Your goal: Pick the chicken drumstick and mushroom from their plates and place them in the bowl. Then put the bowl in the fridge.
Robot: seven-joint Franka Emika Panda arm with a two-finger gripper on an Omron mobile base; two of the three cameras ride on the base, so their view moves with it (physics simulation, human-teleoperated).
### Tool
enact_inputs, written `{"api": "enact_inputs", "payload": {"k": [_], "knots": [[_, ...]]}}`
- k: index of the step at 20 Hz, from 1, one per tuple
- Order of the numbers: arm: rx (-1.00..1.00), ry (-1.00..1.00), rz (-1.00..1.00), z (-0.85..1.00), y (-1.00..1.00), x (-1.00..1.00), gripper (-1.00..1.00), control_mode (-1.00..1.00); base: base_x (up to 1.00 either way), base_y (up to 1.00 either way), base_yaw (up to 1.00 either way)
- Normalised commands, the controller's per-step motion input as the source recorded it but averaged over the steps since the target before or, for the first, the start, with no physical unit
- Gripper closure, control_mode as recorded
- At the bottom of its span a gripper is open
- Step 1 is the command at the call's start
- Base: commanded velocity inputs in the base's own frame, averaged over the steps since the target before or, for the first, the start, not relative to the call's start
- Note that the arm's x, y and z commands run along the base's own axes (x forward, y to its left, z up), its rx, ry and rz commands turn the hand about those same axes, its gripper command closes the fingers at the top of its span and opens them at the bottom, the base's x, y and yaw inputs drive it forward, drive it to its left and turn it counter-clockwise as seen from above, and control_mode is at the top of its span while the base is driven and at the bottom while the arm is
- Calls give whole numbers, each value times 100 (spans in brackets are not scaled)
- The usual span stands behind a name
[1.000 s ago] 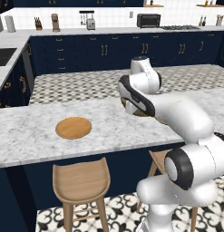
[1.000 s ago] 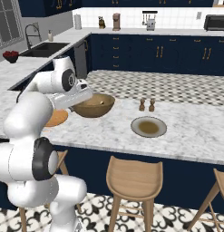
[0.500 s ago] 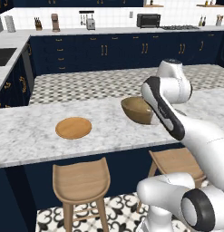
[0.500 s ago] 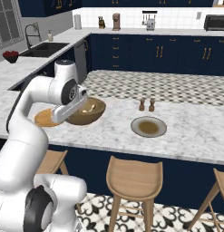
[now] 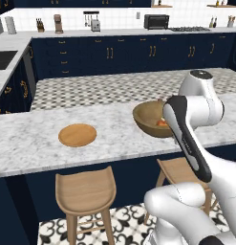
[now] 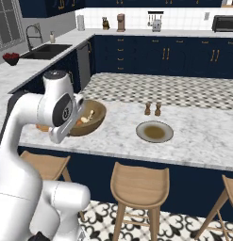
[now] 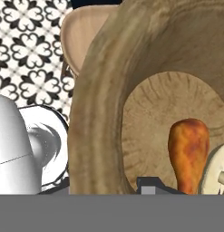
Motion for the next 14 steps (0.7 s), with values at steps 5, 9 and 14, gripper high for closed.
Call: {"api": "enact_inputs", "payload": {"k": [5,9,14], "knots": [[0,0,13,44,0,-34,100,-100,0,0,0],[0,2,3,6,6,-1,100,-100,0,0,0],[0,2,0,0,10,0,100,-100,0,0,0]]}}
